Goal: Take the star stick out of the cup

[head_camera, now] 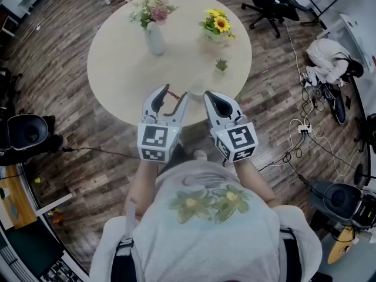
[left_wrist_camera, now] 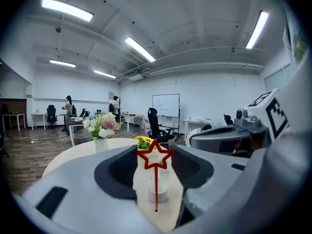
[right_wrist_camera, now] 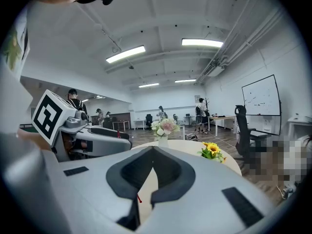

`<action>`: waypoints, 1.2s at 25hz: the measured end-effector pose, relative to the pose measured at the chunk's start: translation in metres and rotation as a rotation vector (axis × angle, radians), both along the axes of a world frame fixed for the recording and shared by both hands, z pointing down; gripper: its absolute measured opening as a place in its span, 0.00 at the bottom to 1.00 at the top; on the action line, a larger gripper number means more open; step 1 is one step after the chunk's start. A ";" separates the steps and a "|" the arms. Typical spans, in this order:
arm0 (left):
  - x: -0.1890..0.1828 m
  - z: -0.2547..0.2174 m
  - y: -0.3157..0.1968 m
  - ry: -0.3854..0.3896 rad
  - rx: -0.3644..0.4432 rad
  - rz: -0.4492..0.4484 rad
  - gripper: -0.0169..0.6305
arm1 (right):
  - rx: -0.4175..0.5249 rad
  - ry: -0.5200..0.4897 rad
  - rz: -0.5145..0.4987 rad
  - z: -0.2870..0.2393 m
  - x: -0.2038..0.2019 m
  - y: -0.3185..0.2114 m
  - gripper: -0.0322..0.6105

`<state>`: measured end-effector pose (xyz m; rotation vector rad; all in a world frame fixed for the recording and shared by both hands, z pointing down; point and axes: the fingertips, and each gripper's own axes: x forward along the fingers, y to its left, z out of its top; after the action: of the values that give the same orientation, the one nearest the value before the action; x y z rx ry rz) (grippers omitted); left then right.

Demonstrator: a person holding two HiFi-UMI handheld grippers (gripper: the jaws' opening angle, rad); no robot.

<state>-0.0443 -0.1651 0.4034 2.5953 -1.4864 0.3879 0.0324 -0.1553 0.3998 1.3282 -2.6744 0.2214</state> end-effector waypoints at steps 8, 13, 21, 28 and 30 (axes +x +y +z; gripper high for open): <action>-0.002 0.009 0.009 0.019 -0.018 -0.011 0.36 | -0.006 0.003 -0.011 0.001 -0.002 0.005 0.07; -0.001 0.012 0.009 0.012 -0.028 -0.012 0.36 | -0.012 0.005 -0.023 0.003 -0.002 0.005 0.07; 0.000 0.015 0.011 0.006 -0.036 -0.010 0.36 | -0.014 0.016 -0.040 0.005 -0.004 0.008 0.07; 0.005 0.016 0.008 0.006 -0.036 -0.005 0.36 | -0.019 0.022 -0.035 0.007 0.002 0.006 0.07; 0.005 0.016 0.008 0.005 -0.036 -0.005 0.36 | -0.020 0.023 -0.034 0.007 0.002 0.006 0.07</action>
<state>-0.0394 -0.1569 0.4193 2.5620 -1.4706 0.4029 0.0343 -0.1494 0.4072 1.2711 -2.6660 0.2270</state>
